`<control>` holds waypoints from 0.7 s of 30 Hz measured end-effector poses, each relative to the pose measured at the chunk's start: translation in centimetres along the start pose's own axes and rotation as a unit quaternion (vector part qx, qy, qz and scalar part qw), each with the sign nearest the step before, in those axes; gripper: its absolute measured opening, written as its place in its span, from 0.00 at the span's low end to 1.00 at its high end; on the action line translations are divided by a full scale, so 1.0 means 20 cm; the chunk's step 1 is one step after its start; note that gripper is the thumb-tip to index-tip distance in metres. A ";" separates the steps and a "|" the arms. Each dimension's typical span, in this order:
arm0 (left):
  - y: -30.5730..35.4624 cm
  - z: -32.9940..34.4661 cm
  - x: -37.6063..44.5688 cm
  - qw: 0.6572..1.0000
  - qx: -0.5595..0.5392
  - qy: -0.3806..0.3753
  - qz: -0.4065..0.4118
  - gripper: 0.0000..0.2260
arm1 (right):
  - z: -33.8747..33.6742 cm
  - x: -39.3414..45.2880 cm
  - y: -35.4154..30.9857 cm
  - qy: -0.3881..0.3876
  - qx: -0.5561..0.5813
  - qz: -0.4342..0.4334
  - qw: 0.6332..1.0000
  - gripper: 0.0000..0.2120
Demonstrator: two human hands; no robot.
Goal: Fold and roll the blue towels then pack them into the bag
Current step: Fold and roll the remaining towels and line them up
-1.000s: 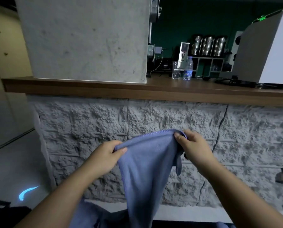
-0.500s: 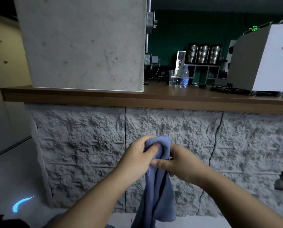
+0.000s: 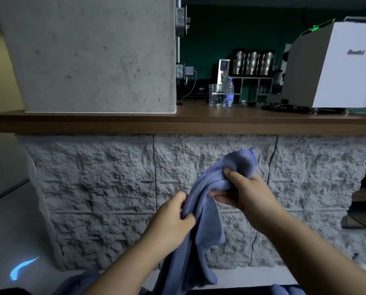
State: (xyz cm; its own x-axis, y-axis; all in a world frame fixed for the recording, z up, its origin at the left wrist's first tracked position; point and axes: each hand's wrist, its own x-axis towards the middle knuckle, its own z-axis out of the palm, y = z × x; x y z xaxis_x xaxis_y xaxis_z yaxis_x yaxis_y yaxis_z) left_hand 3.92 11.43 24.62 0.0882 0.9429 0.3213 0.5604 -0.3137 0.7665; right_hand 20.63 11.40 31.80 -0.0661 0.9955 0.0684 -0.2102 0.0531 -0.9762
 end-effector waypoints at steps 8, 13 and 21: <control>-0.13 -0.08 0.06 0.991 0.115 0.072 -0.020 0.09 | -0.06 0.03 0.00 0.040 0.077 -0.007 0.996 0.14; -0.06 -0.18 0.13 0.987 0.120 0.099 -0.048 0.12 | -0.07 0.04 0.03 0.068 -0.008 0.025 0.997 0.12; 0.23 -0.20 0.24 0.994 -0.002 0.112 -0.001 0.12 | -0.01 0.05 0.09 -0.026 -0.257 -0.057 0.964 0.10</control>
State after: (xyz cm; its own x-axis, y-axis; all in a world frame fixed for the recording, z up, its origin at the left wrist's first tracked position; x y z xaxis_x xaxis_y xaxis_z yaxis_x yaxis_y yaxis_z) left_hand 3.63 14.09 32.02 -0.0980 0.8951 0.4351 0.5567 -0.3131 0.7695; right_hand 20.39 12.60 30.10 -0.1228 0.9761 0.1792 0.2908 0.2080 -0.9339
